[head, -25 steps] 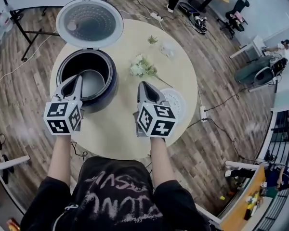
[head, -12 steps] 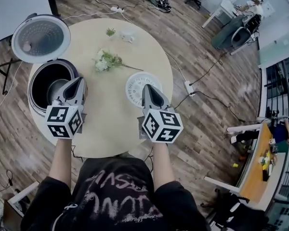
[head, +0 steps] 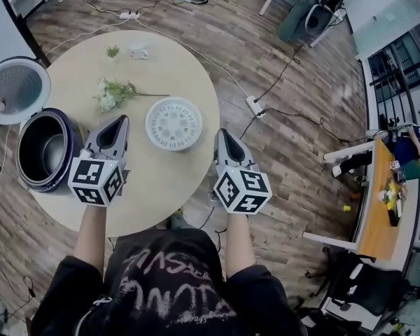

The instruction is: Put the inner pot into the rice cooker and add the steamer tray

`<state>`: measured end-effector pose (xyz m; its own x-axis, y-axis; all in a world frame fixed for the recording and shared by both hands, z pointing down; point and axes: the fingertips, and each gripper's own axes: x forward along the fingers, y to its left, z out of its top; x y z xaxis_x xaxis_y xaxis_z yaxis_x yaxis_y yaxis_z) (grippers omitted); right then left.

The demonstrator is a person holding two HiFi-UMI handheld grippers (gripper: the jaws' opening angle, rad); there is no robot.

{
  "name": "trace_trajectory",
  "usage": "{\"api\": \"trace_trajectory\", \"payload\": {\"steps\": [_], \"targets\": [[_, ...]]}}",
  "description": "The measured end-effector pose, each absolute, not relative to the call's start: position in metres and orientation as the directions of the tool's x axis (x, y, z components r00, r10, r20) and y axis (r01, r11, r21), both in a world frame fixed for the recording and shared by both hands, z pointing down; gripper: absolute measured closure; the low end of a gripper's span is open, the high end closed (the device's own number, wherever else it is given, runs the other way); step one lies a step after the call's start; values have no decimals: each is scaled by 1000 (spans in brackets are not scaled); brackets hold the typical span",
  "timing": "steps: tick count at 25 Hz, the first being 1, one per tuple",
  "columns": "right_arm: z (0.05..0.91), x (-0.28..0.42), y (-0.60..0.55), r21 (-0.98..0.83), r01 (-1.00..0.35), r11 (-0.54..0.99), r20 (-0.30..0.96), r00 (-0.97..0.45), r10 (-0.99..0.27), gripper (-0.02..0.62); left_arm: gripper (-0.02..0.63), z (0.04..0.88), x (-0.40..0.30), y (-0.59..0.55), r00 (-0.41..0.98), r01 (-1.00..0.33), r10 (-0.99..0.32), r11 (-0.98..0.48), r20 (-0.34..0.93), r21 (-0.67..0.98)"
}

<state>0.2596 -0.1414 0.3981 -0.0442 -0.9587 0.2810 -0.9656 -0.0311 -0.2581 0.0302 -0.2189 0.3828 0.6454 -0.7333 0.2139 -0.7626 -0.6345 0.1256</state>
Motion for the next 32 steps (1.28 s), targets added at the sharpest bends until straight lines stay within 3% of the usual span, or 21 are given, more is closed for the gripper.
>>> {"api": "trace_trajectory", "payload": {"steps": [9,15,20,25,32], "targets": [[410,275,-147,-290,-957,-16,278,-68,-958,586,594,390,49,-225,640,-767,-734,-626,229,139],[417,270,-156,-289,-957,10,292,-98,-951,514,586,402,44,-233,633,-773,-732,-614,254,157],[425,268,-160,-291,-957,25,310,-119,-943,412,470,415,47,-235,657,-752,-700,-630,279,191],[432,272,-160,-299,-954,17,332,-120,-936,363,357,421,47,-239,654,-755,-698,-629,293,185],[446,278,-160,-306,-952,13,374,-133,-918,301,325,433,51,-243,648,-757,-686,-630,332,176]]}}
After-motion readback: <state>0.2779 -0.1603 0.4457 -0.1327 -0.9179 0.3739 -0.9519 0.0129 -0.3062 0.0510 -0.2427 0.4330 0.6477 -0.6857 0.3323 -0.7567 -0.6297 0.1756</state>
